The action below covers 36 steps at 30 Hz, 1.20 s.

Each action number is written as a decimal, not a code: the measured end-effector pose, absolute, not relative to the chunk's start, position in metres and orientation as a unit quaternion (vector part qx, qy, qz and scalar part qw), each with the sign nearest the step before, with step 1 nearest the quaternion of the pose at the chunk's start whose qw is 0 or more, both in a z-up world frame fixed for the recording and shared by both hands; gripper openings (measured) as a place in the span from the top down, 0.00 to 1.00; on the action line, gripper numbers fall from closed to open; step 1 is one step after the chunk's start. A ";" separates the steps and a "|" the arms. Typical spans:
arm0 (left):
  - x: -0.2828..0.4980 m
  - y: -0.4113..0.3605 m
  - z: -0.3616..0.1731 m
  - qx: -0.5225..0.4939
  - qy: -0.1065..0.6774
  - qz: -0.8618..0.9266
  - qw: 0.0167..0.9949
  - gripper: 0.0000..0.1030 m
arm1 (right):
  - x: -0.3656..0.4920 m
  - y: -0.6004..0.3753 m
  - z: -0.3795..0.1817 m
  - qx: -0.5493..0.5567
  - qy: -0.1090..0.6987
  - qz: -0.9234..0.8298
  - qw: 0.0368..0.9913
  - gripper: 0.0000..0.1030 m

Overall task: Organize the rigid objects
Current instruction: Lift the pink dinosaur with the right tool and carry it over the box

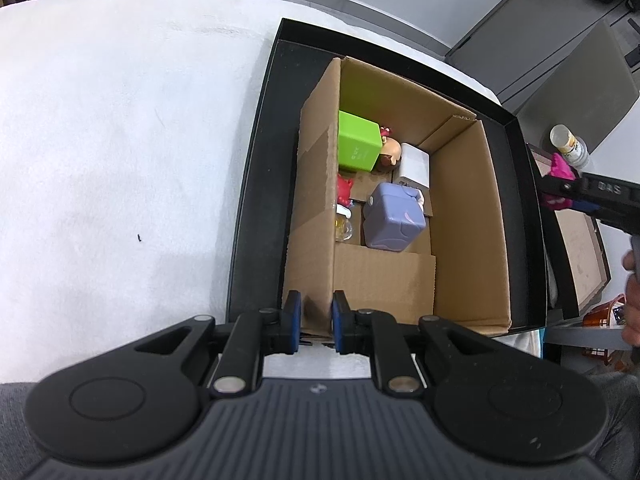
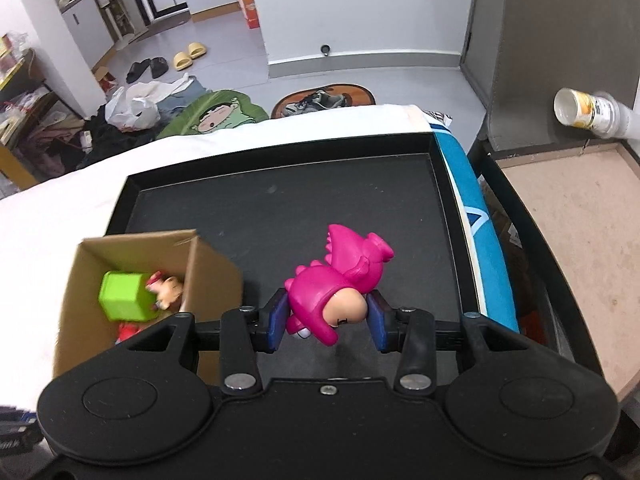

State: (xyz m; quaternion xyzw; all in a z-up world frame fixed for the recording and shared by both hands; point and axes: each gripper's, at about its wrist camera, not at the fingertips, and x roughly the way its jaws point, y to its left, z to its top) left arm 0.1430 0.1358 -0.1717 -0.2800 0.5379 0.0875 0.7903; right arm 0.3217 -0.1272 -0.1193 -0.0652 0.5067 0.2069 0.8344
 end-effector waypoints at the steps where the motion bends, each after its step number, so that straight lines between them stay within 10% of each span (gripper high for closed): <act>1: 0.143 0.136 -0.172 -0.280 0.538 0.087 0.790 0.86 | 0.318 -0.127 -0.115 -0.065 0.504 0.210 0.836 0.61; 36: 0.137 0.135 -0.167 -0.286 0.525 0.083 0.797 0.89 | 0.246 -0.040 -0.101 -0.150 0.482 0.330 0.798 0.60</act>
